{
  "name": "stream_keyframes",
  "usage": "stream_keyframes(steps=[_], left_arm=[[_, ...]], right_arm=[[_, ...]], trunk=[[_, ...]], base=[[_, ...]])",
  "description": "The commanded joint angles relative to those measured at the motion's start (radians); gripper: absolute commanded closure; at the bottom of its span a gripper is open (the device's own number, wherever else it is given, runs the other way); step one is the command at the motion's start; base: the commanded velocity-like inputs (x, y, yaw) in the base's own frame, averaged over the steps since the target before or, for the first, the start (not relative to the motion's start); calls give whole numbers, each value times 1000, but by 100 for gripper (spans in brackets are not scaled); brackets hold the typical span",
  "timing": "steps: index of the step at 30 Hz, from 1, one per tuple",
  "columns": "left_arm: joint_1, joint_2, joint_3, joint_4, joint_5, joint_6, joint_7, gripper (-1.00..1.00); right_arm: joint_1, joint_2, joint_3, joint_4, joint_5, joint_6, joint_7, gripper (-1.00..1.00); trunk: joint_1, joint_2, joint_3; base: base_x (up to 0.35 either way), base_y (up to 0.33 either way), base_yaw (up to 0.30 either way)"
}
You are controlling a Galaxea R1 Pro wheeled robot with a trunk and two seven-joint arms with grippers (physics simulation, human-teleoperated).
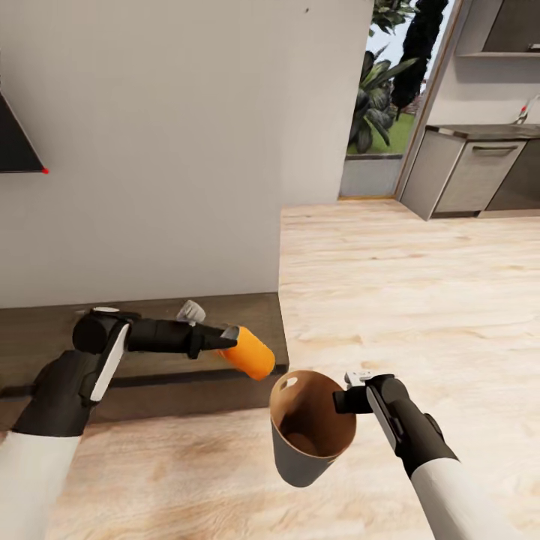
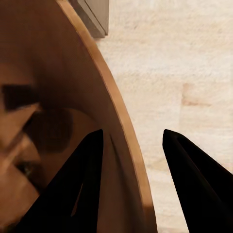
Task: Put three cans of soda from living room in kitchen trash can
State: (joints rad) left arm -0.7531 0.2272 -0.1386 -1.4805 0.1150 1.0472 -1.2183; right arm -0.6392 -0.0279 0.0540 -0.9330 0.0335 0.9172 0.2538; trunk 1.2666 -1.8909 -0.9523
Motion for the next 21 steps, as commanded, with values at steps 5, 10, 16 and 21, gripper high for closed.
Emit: stream_keyframes(steps=[5, 10, 16, 21], left_arm=[[-20, -80, -114, 46, -34, 0, 76, 100], [-24, -160, -219, 89, -96, 0, 184, 100], [-25, -185, -262, 95, -105, 0, 205, 100], [-24, -201, -303, 125, -105, 0, 288, 100]], right_arm=[[-1, 2, 9, 1, -19, 2, 0, 100], [-1, 2, 12, 2, -20, 2, 0, 100], [-1, 2, 12, 1, -18, 2, 0, 100], [-1, 1, 12, -3, -16, 2, 0, 100]], trunk=[[0, 0, 0], [0, 0, 0], [0, 0, 0], [0, 0, 0]], base=[[0, 0, 0], [0, 0, 0], [0, 0, 0], [0, 0, 0]])
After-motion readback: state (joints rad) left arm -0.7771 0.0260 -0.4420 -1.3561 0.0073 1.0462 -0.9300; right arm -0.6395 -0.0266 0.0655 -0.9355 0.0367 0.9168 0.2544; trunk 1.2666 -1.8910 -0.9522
